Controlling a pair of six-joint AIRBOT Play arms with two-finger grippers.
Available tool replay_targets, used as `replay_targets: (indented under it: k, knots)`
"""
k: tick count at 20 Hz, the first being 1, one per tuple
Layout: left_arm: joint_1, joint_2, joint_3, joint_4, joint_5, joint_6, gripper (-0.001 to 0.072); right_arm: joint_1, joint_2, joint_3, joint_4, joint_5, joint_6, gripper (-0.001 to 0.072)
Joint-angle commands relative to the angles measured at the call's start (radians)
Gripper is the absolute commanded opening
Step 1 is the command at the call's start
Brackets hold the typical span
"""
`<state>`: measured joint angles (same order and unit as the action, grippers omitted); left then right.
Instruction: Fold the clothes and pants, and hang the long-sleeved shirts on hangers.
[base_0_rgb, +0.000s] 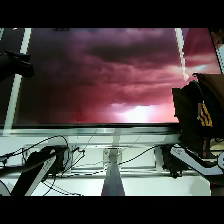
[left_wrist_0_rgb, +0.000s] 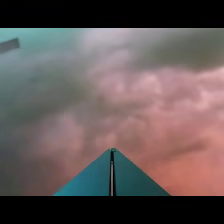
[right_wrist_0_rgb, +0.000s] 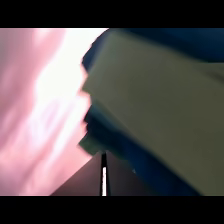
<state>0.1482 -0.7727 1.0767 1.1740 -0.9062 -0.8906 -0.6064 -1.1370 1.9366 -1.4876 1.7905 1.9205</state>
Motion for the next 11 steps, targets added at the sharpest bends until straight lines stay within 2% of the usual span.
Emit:
replay_targets:
  k: [1, 7, 9, 11]
  knots:
    - [0.001, 0.001, 0.000, 0.000, 0.000, 0.000, 0.0015, 0.314, 0.000, 0.000, -0.047, 0.002, -0.089, 0.0015]
    - [0.001, 0.001, 0.000, 0.000, 0.000, 0.000, 0.0015, 0.817, 0.000, 0.000, -0.117, -0.053, -0.149, 0.0014]
    - [0.001, 0.001, 0.000, 0.000, 0.000, 0.000, 0.0015, 0.911, -0.001, 0.000, -0.164, -0.063, -0.161, 0.0015]
    - [0.001, 0.001, 0.000, 0.000, 0.000, 0.000, 0.0015, 0.939, 0.000, 0.000, -0.146, -0.063, -0.161, 0.0015]
